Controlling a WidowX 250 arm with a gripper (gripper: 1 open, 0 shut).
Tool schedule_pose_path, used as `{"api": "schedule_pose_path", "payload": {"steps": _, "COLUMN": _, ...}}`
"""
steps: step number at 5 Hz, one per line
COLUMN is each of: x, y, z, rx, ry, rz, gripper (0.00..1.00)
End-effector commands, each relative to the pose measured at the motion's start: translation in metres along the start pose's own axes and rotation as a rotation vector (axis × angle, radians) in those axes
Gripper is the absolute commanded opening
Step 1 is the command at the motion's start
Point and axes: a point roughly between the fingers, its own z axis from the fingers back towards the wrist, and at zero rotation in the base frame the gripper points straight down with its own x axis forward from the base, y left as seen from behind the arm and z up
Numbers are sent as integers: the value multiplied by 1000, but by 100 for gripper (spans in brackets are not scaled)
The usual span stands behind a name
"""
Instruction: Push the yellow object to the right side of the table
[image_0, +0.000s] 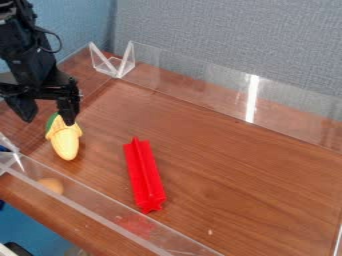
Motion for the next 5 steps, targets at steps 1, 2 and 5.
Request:
{"api": "schedule_pose_path", "payload": {"steps": 1, "x": 8, "y": -8, "z": 2, "rx": 30, "ry": -24, "rz": 47, "gripper": 100}}
{"api": "schedule_pose_path", "payload": {"steps": 2, "x": 5, "y": -17, "z": -7, "rx": 55, "ry": -4, "rz": 91, "gripper": 100}}
{"api": "schedule_pose_path", "payload": {"steps": 5, "x": 3, "y": -15, "z": -40, "rx": 116, "ry": 60, "rz": 128, "gripper": 100}}
